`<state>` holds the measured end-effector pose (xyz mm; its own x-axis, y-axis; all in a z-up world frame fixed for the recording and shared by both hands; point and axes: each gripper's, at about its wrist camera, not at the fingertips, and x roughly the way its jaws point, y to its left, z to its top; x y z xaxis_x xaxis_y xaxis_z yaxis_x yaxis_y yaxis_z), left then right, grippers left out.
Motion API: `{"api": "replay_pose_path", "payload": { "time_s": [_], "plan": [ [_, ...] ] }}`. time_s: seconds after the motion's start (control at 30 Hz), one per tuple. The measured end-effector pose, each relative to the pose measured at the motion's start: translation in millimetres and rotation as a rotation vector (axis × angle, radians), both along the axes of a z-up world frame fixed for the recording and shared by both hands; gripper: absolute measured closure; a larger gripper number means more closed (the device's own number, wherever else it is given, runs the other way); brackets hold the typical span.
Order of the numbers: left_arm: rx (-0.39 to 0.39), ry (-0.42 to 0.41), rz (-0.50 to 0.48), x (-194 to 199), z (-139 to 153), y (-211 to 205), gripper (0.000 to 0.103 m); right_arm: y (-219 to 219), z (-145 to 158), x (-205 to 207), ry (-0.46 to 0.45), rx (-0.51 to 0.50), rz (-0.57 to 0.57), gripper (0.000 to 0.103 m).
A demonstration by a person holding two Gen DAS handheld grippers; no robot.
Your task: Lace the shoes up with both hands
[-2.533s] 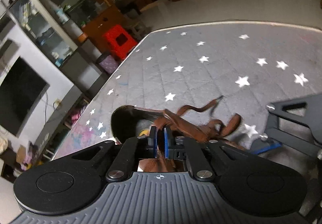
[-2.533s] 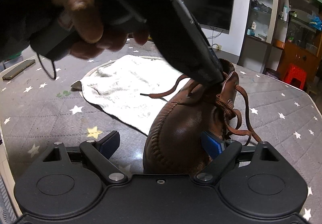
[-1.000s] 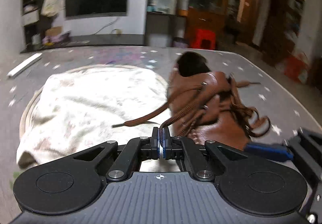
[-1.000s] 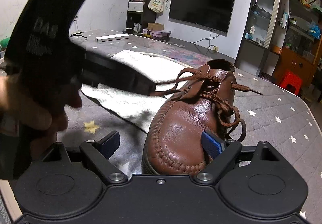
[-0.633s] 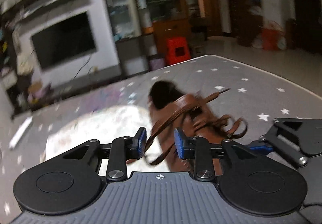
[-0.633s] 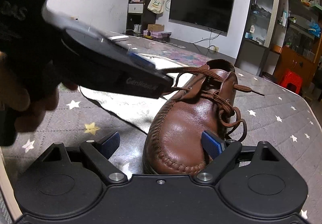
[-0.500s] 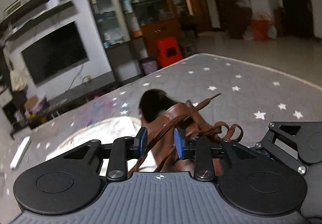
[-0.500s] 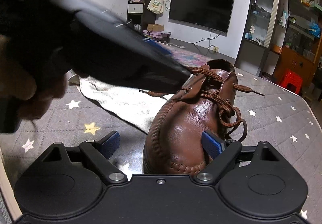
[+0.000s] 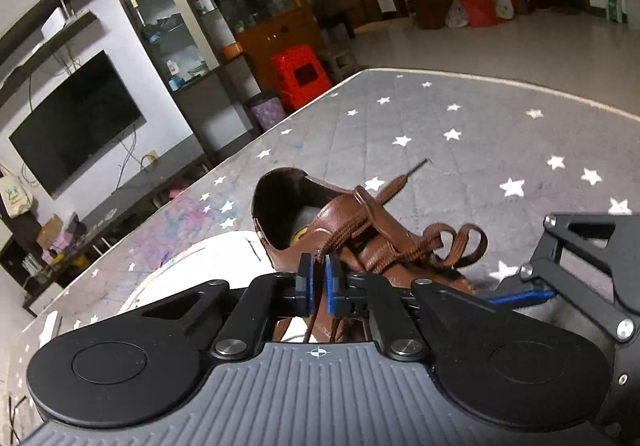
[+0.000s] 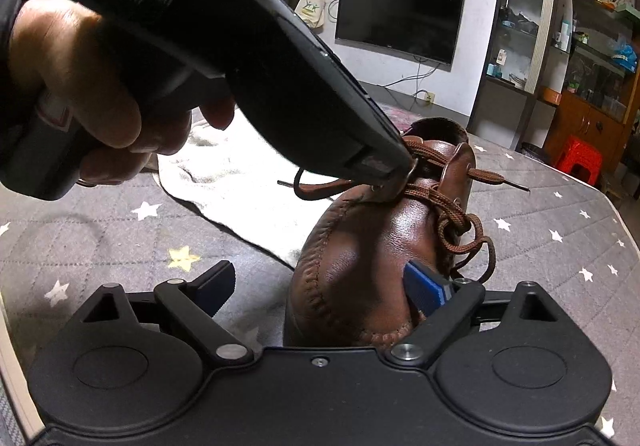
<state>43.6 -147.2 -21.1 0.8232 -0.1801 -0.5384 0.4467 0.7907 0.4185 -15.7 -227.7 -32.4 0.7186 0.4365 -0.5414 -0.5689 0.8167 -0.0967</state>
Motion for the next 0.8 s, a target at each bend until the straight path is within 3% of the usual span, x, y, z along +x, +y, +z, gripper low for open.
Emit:
{"api": "replay_pose_path", "payload": {
  "time_s": [0.13, 0.33, 0.6, 0.8],
  "plan": [
    [0.019, -0.106, 0.039, -9.4, 4.0, -3.4, 0.101, 0.5, -0.5, -0.5, -0.001, -0.003, 0.000, 0.010],
    [-0.073, -0.238, 0.211, -12.6, 22.6, 15.5, 0.101, 0.9, -1.0, -1.2, -0.003, -0.006, -0.001, 0.010],
    [-0.166, -0.245, 0.345, -18.6, 35.1, 48.2, 0.101, 1.2, 2.9, -3.3, -0.022, -0.016, 0.005, 0.010],
    [-0.225, -0.188, 0.431, -25.3, 37.6, 72.9, 0.101, -0.5, 10.0, -5.4, -0.040, -0.019, 0.014, 0.010]
  ]
}}
